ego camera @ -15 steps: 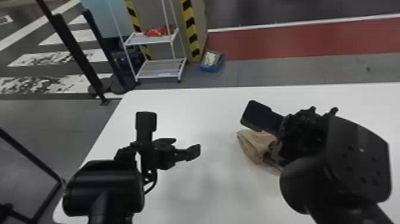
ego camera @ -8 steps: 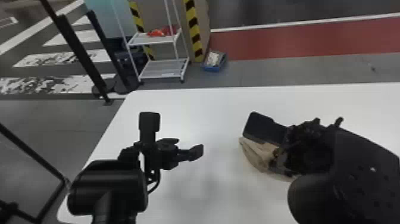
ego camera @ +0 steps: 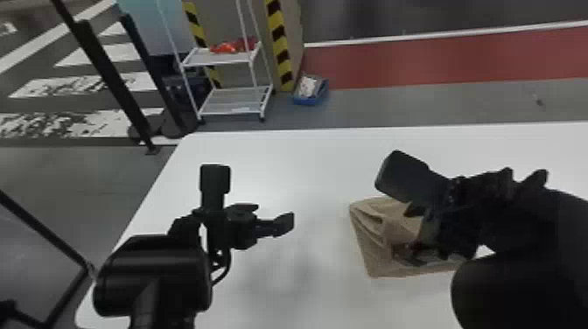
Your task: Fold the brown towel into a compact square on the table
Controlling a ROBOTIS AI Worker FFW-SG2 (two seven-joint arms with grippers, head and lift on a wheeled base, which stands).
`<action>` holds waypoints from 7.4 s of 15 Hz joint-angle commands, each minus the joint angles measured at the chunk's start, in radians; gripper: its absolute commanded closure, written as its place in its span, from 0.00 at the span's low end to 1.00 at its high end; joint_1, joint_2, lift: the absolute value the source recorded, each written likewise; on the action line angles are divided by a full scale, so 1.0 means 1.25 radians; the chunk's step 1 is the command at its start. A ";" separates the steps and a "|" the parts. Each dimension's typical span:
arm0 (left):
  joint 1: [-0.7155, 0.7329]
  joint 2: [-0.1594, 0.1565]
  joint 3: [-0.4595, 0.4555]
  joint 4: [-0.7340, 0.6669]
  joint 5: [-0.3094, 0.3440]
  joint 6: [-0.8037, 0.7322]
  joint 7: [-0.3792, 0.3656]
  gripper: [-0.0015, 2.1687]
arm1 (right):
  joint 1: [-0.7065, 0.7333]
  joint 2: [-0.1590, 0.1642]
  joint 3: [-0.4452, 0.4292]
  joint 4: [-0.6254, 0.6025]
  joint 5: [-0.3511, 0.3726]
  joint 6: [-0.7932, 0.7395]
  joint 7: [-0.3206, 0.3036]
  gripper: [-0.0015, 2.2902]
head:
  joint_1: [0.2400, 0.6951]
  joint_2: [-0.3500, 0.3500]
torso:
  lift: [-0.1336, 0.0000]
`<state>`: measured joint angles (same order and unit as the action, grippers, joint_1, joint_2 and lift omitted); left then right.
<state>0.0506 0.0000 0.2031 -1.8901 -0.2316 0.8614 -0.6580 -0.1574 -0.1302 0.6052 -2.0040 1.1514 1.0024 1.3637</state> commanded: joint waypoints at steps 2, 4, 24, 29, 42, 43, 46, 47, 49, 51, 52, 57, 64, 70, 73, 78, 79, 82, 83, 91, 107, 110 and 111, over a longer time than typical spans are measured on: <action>0.000 -0.002 0.000 0.000 -0.001 0.000 0.001 0.03 | 0.018 0.000 -0.029 -0.024 -0.046 -0.002 0.003 0.02 | 1.00 0.85 | 0.07; -0.001 -0.002 -0.002 0.000 -0.002 0.000 0.001 0.03 | 0.019 0.000 -0.072 -0.046 -0.138 0.003 0.003 0.02 | 1.00 0.85 | 0.07; 0.006 -0.002 0.003 0.000 -0.006 0.000 -0.002 0.03 | -0.173 0.105 -0.284 0.181 -0.492 0.456 -0.052 0.96 | 1.00 0.81 | 0.07; -0.007 -0.002 0.007 0.014 0.006 -0.017 0.005 0.03 | -0.104 0.105 -0.315 0.055 -0.319 0.456 0.003 0.96 | 1.00 0.82 | 0.07; -0.018 -0.002 0.009 0.043 0.018 -0.059 0.023 0.03 | 0.047 0.054 -0.309 -0.033 -0.236 0.456 0.003 0.96 | 1.00 0.70 | 0.07; -0.018 -0.002 0.011 0.043 0.018 -0.059 0.023 0.03 | 0.057 0.049 -0.309 -0.050 -0.240 0.456 0.003 0.96 | 1.00 0.70 | 0.07; -0.023 -0.002 0.011 0.054 0.018 -0.059 0.023 0.03 | 0.081 0.028 -0.300 -0.069 -0.240 0.456 0.003 0.96 | 1.00 0.70 | 0.07; -0.024 -0.002 0.009 0.058 0.018 -0.059 0.023 0.03 | 0.084 0.022 -0.294 -0.069 -0.240 0.456 0.003 0.96 | 1.00 0.70 | 0.07; -0.028 -0.002 0.008 0.063 0.018 -0.059 0.023 0.03 | 0.084 0.011 -0.278 -0.062 -0.241 0.456 0.003 0.96 | 1.00 0.70 | 0.07; -0.029 -0.002 0.008 0.064 0.018 -0.059 0.023 0.03 | 0.067 0.015 -0.271 -0.025 -0.235 0.456 0.003 0.96 | 1.00 0.70 | 0.07; -0.028 -0.002 0.007 0.064 0.018 -0.059 0.023 0.03 | 0.041 0.020 -0.269 0.003 -0.231 0.456 0.003 0.96 | 1.00 0.70 | 0.07; -0.027 -0.002 0.008 0.065 0.018 -0.059 0.023 0.03 | -0.058 0.061 -0.299 0.095 -0.238 0.456 0.003 0.96 | 1.00 0.69 | 0.07; -0.027 -0.002 0.003 0.071 0.018 -0.059 0.021 0.03 | -0.145 0.082 -0.300 0.250 -0.260 0.456 0.003 0.96 | 1.00 0.70 | 0.07; -0.029 -0.002 0.003 0.070 0.018 -0.059 0.020 0.03 | -0.176 0.097 -0.305 0.311 -0.299 0.456 -0.151 0.96 | 1.00 0.67 | 0.07; -0.029 -0.002 0.006 0.070 0.018 -0.061 0.020 0.03 | -0.182 0.097 -0.307 0.311 -0.353 0.456 -0.255 0.96 | 1.00 0.65 | 0.07; -0.029 -0.002 0.006 0.071 0.018 -0.061 0.021 0.03 | -0.203 0.103 -0.328 0.320 -0.440 0.425 -0.378 0.96 | 1.00 0.64 | 0.07; -0.029 -0.002 0.006 0.071 0.018 -0.061 0.021 0.03 | -0.204 0.103 -0.330 0.323 -0.457 0.405 -0.400 0.96 | 1.00 0.64 | 0.07; -0.029 -0.002 0.003 0.074 0.020 -0.071 0.021 0.03 | -0.213 0.105 -0.347 0.359 -0.503 0.314 -0.463 0.96 | 1.00 0.64 | 0.07; -0.029 -0.002 0.003 0.078 0.020 -0.079 0.022 0.03 | -0.213 0.105 -0.350 0.375 -0.515 0.268 -0.480 0.96 | 1.00 0.64 | 0.07; -0.032 -0.002 0.009 0.085 0.021 -0.096 0.021 0.03 | -0.234 0.105 -0.369 0.496 -0.608 -0.056 -0.576 0.96 | 1.00 0.66 | 0.07; -0.042 -0.002 0.015 0.098 0.025 -0.101 0.018 0.03 | -0.096 0.105 -0.415 0.160 -0.670 0.209 -0.414 0.96 | 1.00 0.69 | 0.07; -0.038 -0.002 0.019 0.097 0.025 -0.098 0.017 0.03 | -0.112 0.105 -0.406 0.223 -0.676 0.182 -0.432 0.96 | 1.00 0.71 | 0.07; -0.037 -0.002 0.019 0.097 0.025 -0.098 0.017 0.03 | -0.118 0.105 -0.399 0.253 -0.668 0.169 -0.433 0.96 | 1.00 0.72 | 0.07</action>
<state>0.0024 0.0000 0.2266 -1.7686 -0.2011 0.7379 -0.6363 -0.2930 0.0000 0.0953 -1.7396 0.3082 1.2288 0.8222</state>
